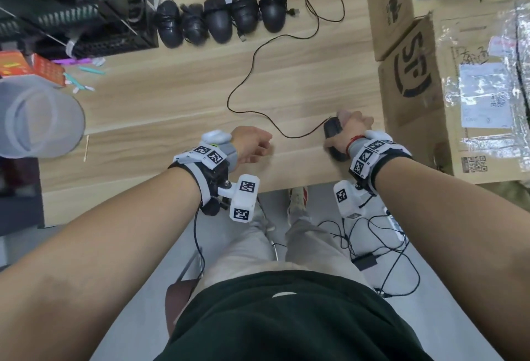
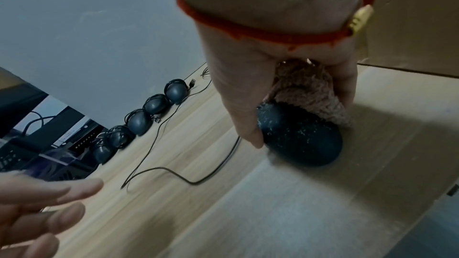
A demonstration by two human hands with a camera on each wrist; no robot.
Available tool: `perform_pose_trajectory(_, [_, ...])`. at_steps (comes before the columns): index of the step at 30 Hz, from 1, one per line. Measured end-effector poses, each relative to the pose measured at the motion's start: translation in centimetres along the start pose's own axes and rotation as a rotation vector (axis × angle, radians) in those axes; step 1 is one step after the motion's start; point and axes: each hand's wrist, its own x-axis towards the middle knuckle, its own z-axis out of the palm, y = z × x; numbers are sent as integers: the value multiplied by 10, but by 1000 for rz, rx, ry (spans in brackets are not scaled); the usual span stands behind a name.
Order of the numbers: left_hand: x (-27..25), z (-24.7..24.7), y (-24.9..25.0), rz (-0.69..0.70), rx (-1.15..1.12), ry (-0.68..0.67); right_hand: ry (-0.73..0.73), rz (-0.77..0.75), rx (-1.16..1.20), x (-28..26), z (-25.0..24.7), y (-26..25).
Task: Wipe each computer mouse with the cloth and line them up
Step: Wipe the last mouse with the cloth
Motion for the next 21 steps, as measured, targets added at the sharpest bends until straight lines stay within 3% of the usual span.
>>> perform_pose_trajectory(5, [-3, -13, -6, 11, -14, -4, -8, -30, 159, -19, -17, -17])
perform_pose_trajectory(15, [-49, -36, 51, 125, -294, -80, -9, -430, 417, -118, -96, -117])
perform_pose_trajectory(21, [-81, -79, 82, 215, -488, -137, -25, -669, 424, -149, -129, -168])
